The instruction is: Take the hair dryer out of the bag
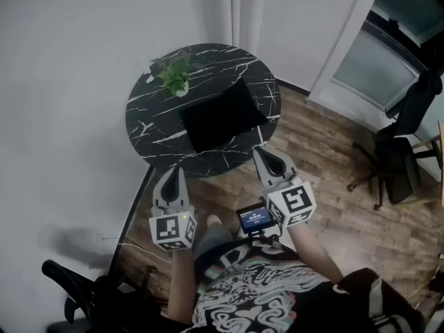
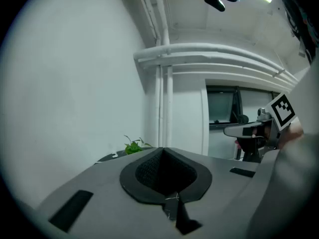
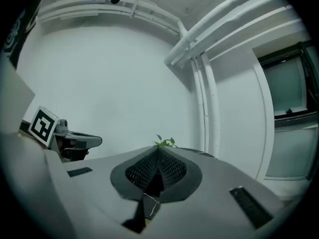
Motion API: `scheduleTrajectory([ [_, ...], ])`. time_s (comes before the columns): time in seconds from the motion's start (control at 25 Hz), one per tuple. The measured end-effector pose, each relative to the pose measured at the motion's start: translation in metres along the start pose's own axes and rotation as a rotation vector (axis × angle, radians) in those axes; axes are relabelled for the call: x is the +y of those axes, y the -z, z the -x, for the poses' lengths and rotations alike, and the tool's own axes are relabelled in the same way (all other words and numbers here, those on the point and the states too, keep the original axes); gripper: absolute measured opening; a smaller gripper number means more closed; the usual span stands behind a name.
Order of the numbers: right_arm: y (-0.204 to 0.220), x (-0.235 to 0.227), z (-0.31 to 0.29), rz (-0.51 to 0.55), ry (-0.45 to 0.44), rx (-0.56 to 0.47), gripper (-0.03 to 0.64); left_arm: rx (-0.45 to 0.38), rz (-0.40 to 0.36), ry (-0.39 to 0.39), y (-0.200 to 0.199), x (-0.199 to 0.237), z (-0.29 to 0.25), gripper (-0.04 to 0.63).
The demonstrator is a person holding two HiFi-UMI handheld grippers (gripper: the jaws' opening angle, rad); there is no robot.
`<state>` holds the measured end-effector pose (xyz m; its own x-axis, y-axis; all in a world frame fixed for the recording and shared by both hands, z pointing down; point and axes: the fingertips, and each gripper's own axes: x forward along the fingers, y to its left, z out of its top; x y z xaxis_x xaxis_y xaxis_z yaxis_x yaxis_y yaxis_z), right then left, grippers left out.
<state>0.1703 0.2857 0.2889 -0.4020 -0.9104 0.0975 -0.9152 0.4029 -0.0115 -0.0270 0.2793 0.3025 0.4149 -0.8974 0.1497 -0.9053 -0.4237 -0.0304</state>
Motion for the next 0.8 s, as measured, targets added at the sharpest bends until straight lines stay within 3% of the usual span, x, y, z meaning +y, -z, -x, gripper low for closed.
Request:
scheduleTrajectory([
  [0.16,0.006,-0.006,0.000,-0.016,0.001,0.015,0.018,0.015,-0.015,0.012,0.001,-0.005,-0.012,0.014],
  [0.32,0.011,-0.018,0.011,-0.006,0.021,0.030,0.018,-0.001,0.021,0.037,-0.001,-0.020,-0.019,0.014],
  [0.8,0.013,-0.041,0.028,-0.070,0.039,0.008,0.018,0.022,-0.027,0.062,-0.002,-0.042,-0.032,0.014],
])
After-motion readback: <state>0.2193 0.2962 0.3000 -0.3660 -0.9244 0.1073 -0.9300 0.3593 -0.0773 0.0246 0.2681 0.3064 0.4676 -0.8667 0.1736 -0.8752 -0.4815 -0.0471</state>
